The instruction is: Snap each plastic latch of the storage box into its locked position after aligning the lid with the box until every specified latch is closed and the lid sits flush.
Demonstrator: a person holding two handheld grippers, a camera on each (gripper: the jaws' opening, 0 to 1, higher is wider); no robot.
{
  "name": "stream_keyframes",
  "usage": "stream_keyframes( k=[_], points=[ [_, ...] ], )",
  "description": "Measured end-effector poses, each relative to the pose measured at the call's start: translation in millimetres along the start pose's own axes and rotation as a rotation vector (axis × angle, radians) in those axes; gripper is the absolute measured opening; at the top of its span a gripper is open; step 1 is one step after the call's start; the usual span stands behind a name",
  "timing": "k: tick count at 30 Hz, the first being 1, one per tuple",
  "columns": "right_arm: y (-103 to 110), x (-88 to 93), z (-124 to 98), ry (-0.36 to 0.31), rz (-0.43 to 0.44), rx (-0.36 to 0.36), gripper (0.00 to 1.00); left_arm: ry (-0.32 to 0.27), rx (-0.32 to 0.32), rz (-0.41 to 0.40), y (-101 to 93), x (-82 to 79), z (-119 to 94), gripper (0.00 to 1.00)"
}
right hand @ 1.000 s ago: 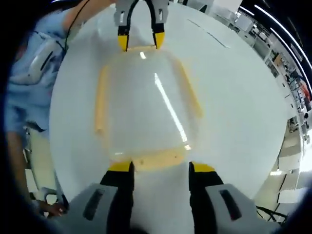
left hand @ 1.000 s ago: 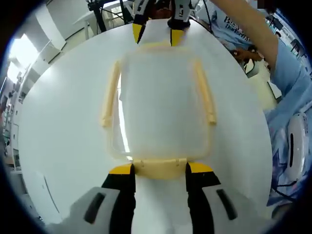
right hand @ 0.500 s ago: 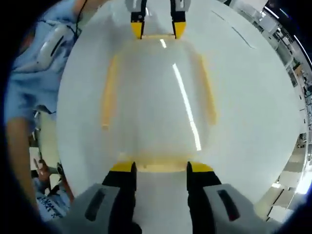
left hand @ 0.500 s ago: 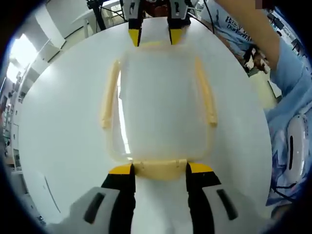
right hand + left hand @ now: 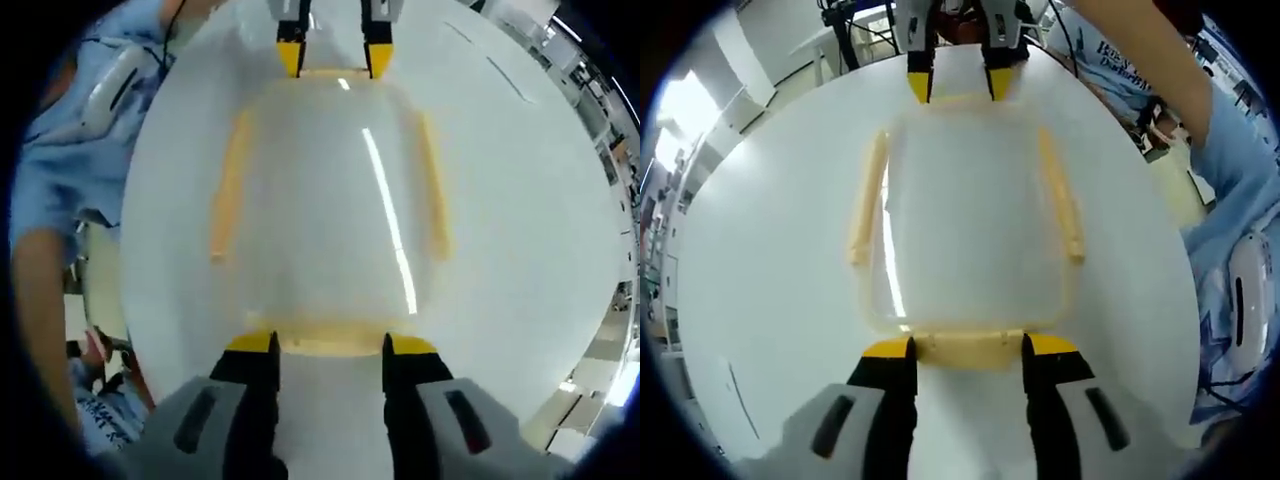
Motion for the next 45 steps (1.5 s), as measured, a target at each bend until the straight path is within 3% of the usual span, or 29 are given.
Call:
stream_keyframes(
  k=[11, 17, 45],
  points=[
    [-3.0, 2.8, -2.1, -0.015, 0.022, 0.002, 0.40, -0.053, 0.005, -0.009, 1.6, -1.2, -0.5, 0.41],
    [-3.8, 1.0, -1.5, 0.022, 0.032, 0.001, 0.40, -0.069, 0.010, 0.004, 3.6, -2.0, -0.7, 0.41],
    [0.0, -1.0, 1.6, 0.080, 0.065, 0.004, 0.40, -0.027, 0.016, 0.030, 7.2, -2.7, 0.0, 0.40]
  ],
)
Point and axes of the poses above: the point that each gripper's makers call its tool centre point, and the gripper's own axes: z roughly forward along the fingers, y roughly to its left, x roughly out of its underside, the point moved 3 cm from there along -z, roughly backward along the fingers, and after that the axes turned 8 degrees about -x, right-handed, at the moved point
